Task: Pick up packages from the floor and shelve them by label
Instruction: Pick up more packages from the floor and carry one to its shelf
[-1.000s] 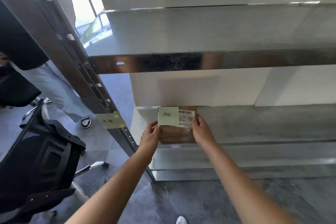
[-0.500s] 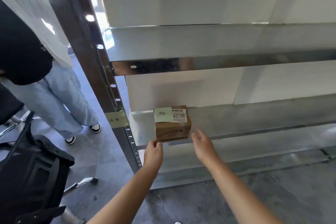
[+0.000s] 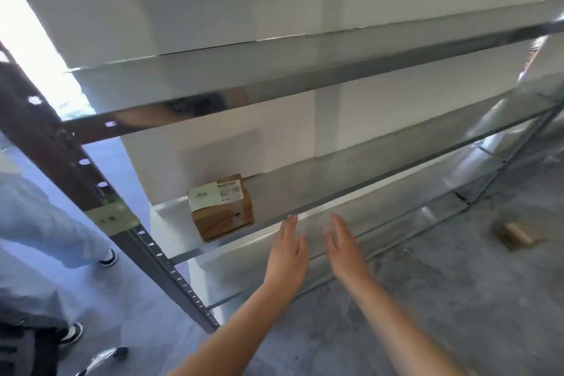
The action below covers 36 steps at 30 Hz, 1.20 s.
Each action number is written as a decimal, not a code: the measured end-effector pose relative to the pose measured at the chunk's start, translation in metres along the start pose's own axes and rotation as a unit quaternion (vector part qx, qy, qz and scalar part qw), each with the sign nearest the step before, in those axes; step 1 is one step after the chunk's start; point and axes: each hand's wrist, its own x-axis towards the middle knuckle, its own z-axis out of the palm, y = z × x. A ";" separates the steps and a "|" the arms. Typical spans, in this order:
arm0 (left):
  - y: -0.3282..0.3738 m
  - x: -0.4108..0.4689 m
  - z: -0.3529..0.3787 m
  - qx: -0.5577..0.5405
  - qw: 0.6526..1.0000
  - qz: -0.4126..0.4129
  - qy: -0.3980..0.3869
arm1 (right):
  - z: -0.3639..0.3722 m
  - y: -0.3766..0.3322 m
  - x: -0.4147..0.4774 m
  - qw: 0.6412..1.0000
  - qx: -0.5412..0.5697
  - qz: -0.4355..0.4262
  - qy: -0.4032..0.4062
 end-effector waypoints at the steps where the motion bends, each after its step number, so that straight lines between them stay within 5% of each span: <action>1: 0.012 0.005 0.015 0.042 0.998 0.039 -0.011 | -0.015 0.010 -0.001 1.000 -0.017 -0.005 0.009; 5: 0.073 0.023 0.095 0.203 0.965 0.163 -0.039 | -0.102 0.069 0.002 0.996 -0.048 0.012 0.079; 10: 0.131 0.027 0.210 0.255 0.936 0.237 -0.045 | -0.215 0.148 -0.011 0.983 -0.090 0.065 0.147; 24: 0.297 0.003 0.474 0.243 0.869 0.404 -0.152 | -0.442 0.344 -0.067 0.924 -0.130 0.253 0.257; 36: 0.371 0.088 0.615 0.210 0.858 0.414 -0.220 | -0.549 0.414 0.017 0.900 -0.143 0.304 0.279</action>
